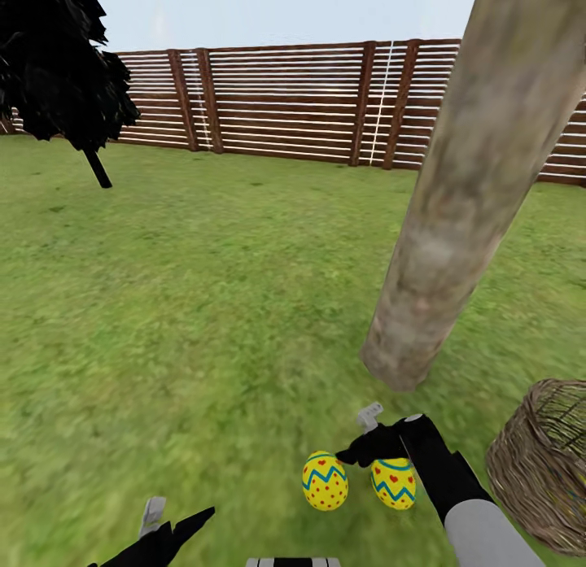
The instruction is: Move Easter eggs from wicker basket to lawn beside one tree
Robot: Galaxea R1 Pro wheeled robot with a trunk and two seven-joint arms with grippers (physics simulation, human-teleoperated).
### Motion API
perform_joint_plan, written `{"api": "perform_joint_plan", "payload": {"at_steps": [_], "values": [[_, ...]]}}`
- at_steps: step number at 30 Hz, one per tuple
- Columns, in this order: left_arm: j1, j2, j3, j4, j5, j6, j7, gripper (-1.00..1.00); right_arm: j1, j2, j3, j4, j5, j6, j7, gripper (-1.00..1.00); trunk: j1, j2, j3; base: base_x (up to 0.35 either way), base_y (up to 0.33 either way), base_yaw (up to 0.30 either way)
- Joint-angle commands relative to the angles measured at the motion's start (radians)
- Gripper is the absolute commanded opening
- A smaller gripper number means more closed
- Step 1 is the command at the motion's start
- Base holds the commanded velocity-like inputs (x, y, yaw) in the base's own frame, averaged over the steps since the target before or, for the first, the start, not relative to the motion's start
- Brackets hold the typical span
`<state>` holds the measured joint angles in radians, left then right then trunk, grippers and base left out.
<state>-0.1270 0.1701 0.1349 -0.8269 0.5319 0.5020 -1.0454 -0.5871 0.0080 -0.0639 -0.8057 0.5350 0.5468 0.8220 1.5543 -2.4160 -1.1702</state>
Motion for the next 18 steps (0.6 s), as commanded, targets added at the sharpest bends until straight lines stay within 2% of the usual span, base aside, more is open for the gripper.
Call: {"api": "perform_joint_plan", "payload": {"at_steps": [1, 11, 18], "values": [[0.0, 0.0, 0.0, 0.0, 0.004, 0.009, -0.001, 1.0, 0.0, -0.007, -0.004, -0.005, 0.006, 0.017, 0.03, 1.0, -0.004, 0.007, 0.002, 0.0, 0.0, 0.0], [0.0, 0.001, 0.0, 0.0, 0.004, 0.009, -0.001, 1.0, 0.0, -0.071, -0.002, -0.046, 0.009, 0.076, 0.239, 1.0, -0.042, 0.077, 0.034, 0.0, 0.0, 0.0], [0.0, 0.0, 0.0, 0.0, 0.003, 0.009, 0.001, 1.0, 0.0, -0.111, -0.003, -0.061, 0.009, 0.107, 0.347, 1.0, -0.069, 0.126, 0.056, 0.0, 0.0, 0.0]]}}
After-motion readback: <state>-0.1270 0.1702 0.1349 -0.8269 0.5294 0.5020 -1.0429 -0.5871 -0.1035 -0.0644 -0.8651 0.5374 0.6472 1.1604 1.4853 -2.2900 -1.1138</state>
